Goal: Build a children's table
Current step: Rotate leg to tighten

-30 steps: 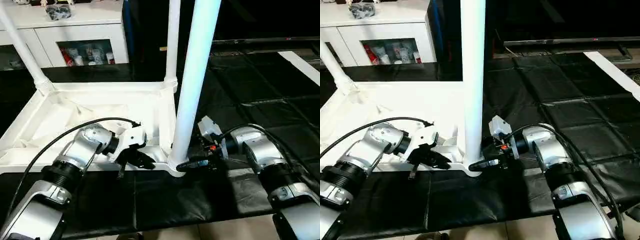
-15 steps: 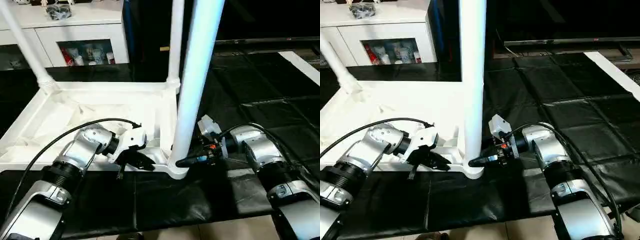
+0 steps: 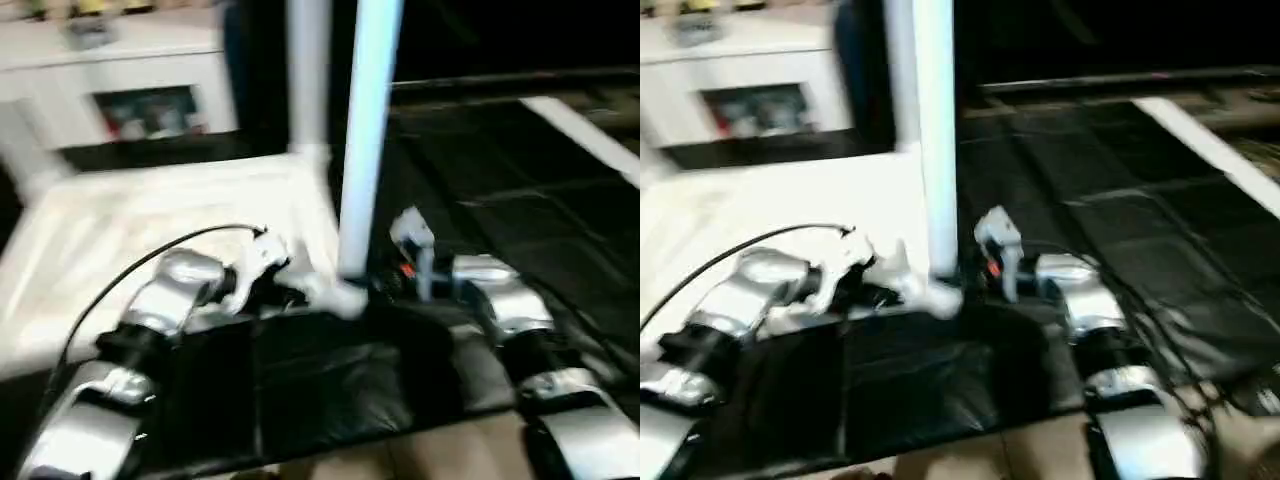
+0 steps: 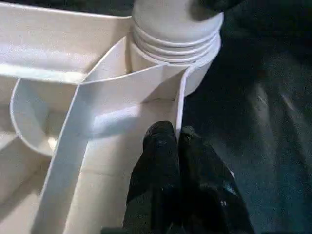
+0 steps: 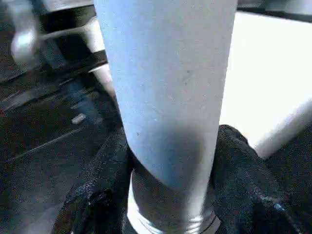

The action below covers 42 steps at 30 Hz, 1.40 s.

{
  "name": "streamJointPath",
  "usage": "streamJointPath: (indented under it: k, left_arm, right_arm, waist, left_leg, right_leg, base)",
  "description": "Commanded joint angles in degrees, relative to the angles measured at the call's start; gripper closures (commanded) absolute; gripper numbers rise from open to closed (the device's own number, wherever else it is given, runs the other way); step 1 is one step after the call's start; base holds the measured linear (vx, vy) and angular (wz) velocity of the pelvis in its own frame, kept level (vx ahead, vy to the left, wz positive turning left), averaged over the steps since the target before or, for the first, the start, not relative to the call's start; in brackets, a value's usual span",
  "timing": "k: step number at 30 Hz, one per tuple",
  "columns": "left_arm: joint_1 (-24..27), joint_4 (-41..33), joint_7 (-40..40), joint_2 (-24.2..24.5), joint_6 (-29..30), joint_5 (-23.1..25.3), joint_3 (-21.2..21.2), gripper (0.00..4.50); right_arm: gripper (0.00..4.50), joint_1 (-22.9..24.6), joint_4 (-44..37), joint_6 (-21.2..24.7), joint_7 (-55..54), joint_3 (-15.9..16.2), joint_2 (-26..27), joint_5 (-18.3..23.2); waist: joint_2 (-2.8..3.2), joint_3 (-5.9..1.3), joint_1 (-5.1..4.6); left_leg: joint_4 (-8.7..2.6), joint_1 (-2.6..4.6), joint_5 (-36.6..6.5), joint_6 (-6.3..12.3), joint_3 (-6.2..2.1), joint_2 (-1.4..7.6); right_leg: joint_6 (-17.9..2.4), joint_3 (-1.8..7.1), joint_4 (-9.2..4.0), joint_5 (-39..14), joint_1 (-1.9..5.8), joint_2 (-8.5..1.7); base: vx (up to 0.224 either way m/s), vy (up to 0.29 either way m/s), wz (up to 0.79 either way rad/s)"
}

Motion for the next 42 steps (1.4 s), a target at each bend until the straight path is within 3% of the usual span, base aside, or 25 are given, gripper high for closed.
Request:
streamJointPath:
  k: [1, 4, 6, 10, 12, 15, 17, 18, 20, 24, 25, 28, 30, 39, 42]
  left_arm:
    - [-3.4, -0.53, 5.85, -5.85, 3.13, -3.22, 1.67, 4.5]
    - [-5.41, 1.86, 12.89, -8.58, 4.87, -2.91, 3.74, 4.5]
    - [-6.51, 2.96, 16.42, -10.18, 5.18, -2.71, 4.9, 4.5]
    - [-7.18, 2.76, 17.72, -11.18, 5.36, -1.95, 4.88, 4.5]
    - [-7.11, 2.45, 17.45, -11.1, 5.33, -1.68, 4.61, 4.5]
    - [-6.49, 1.72, 16.02, -10.29, 4.98, -1.16, 3.81, 4.5]
    - [-6.01, 1.53, 15.07, -9.62, 4.66, -0.97, 3.45, 4.5]
    - [-6.01, 1.53, 15.07, -9.62, 4.66, -0.97, 3.45, 4.5]
    - [-5.21, 1.04, 13.37, -8.63, 4.43, -1.07, 3.22, 4.5]
    - [-4.02, 0.18, 9.82, -6.44, 3.04, -0.98, 2.38, 4.5]
    - [-3.12, -0.61, 6.19, -4.89, 1.22, -0.98, 1.29, 4.5]
    - [-2.42, -1.22, 3.0, -3.36, 0.57, -0.85, 0.32, 4.5]
    - [-1.81, -1.67, -1.3, -1.35, -1.17, -0.59, -0.87, 4.5]
    - [-0.28, -4.31, -16.21, 4.81, -8.25, -0.1, -6.42, 4.5]
    - [-0.34, -4.35, -17.75, 5.39, -9.03, 0.08, -7.07, 4.5]
  right_arm:
    - [2.51, -2.01, 2.22, 3.4, -8.03, 2.61, 7.42, -0.83]
    - [2.51, -3.59, 4.44, 4.77, -15.31, 1.99, 10.45, -1.84]
    - [2.51, -4.06, 5.11, 5.26, -18.32, 1.85, 12.2, -2.55]
    - [2.51, -3.76, 4.88, 3.96, -18.71, 2.22, 13.91, -3.02]
    - [2.51, -3.64, 4.76, 3.85, -19.02, 1.78, 14.28, -2.68]
    - [1.82, -3.43, 4.05, 4.02, -18.59, 0.08, 14.82, -0.74]
    - [1.79, -2.88, 2.81, 4.21, -16.55, 0.2, 14.3, -0.04]
    - [1.72, -2.88, 2.81, 4.21, -16.55, 0.2, 14.3, -0.04]
    - [1.41, -1.68, 1.09, 4.1, -13.26, 1.17, 12.53, -0.16]
    - [1.3, -0.01, -0.76, 4.22, -7.44, 1.28, 8.69, 0.45]
    - [0.89, 0.9, -2.25, 3.87, -2.75, 1.89, 6.02, 0.79]
    - [0.86, 1.55, -3.58, 3.21, 1.97, 2.4, 3.35, 1.02]
    - [0.51, 1.64, -4.55, 1.83, 6.24, 2.87, -0.04, 0.92]
    - [0.51, 1.1, -6.1, -2.23, 23.94, 5.31, -7.26, 2.04]
    - [0.51, 0.7, -5.41, -3.04, 26.12, 6.11, -7.84, 1.93]
  waist:
    - [-0.59, -3.91, -0.18]
    - [-0.79, -4.02, -0.99]
    - [-0.81, -4.04, -0.97]
    - [-0.68, -4.35, -0.75]
    - [-0.59, -4.25, -0.75]
    - [-0.53, -4.16, -0.77]
    - [-0.09, -4.08, -0.85]
    - [-0.27, -4.08, -0.89]
    - [-0.27, -4.17, -0.84]
    - [-0.3, -4.31, -0.31]
    - [-0.33, -4.33, -0.14]
    - [-0.38, -4.41, 0.28]
    - [-0.36, -4.29, 0.58]
    - [-0.35, -4.2, 2.33]
    - [-0.53, -4.12, 2.61]
  left_leg:
    - [-4.42, 0.81, -19.95, -0.71, -1.51, 1.53]
    - [-4.1, 1.0, -19.0, -0.14, -1.36, 1.29]
    - [-3.99, 0.97, -18.2, 0.53, -1.27, 1.33]
    - [-3.92, 0.9, -15.99, 1.82, -1.12, 1.55]
    - [-3.94, 0.79, -16.17, 2.22, -1.07, 1.49]
    - [-4.04, 0.87, -17.43, 2.01, -1.1, 1.5]
    - [-4.18, 0.95, -18.36, 1.73, -1.25, 1.57]
    - [-4.2, 0.97, -18.64, 1.51, -1.19, 1.6]
    - [-4.24, 0.92, -18.45, 1.5, -1.21, 1.61]
    - [-4.0, 0.86, -16.46, 2.63, -0.97, 1.77]
    - [-3.98, 0.83, -16.04, 2.78, -0.98, 1.72]
    - [-3.87, 0.78, -15.61, 3.17, -0.92, 1.86]
    - [-3.87, 0.81, -15.88, 3.27, -0.86, 1.96]
    - [-4.1, 1.68, -19.01, 2.14, -0.85, 2.43]
    - [-4.24, 1.52, -18.97, 1.69, -0.89, 2.48]
  right_leg:
    - [-10.12, 1.66, -4.66, -24.82, 2.65, -3.11]
    - [-10.75, 1.66, -4.84, -23.94, 2.56, -3.01]
    - [-10.81, 1.74, -4.87, -23.34, 2.52, -3.02]
    - [-12.18, 1.81, -4.31, -16.88, 2.63, -2.84]
    - [-12.37, 1.75, -4.34, -16.67, 2.76, -2.86]
    - [-12.01, 1.72, -4.54, -18.43, 2.78, -2.92]
    - [-11.62, 1.68, -4.7, -19.54, 2.74, -2.96]
    - [-11.5, 1.72, -4.7, -19.31, 2.68, -2.84]
    - [-11.7, 1.74, -4.56, -18.5, 2.77, -2.84]
    - [-12.94, 1.77, -4.24, -14.93, 2.93, -2.85]
    - [-13.19, 1.7, -4.23, -14.85, 3.01, -2.88]
    - [-13.46, 1.64, -4.03, -14.27, 3.11, -2.84]
    - [-13.4, 1.72, -4.12, -15.08, 2.95, -2.89]
    - [-13.31, 2.05, -4.22, -18.13, 2.21, -3.0]
    - [-13.16, 2.07, -4.1, -18.55, 2.25, -3.06]
  base:
    - [0.0, 0.0, 0.0]
    - [0.0, 0.0, 0.0]
    - [0.0, 0.0, 0.0]
    - [0.0, 0.0, 0.0]
    - [0.0, 0.0, 0.0]
    - [0.0, 0.0, 0.0]
    - [0.0, 0.0, 0.0]
    - [0.0, 0.0, 0.0]
    - [0.0, 0.0, 0.0]
    - [0.0, 0.0, 0.0]
    - [0.0, 0.0, 0.0]
    - [0.0, 0.0, 0.0]
    - [0.0, 0.0, 0.0]
    - [0.0, 0.0, 0.0]
    - [0.0, 0.0, 0.0]
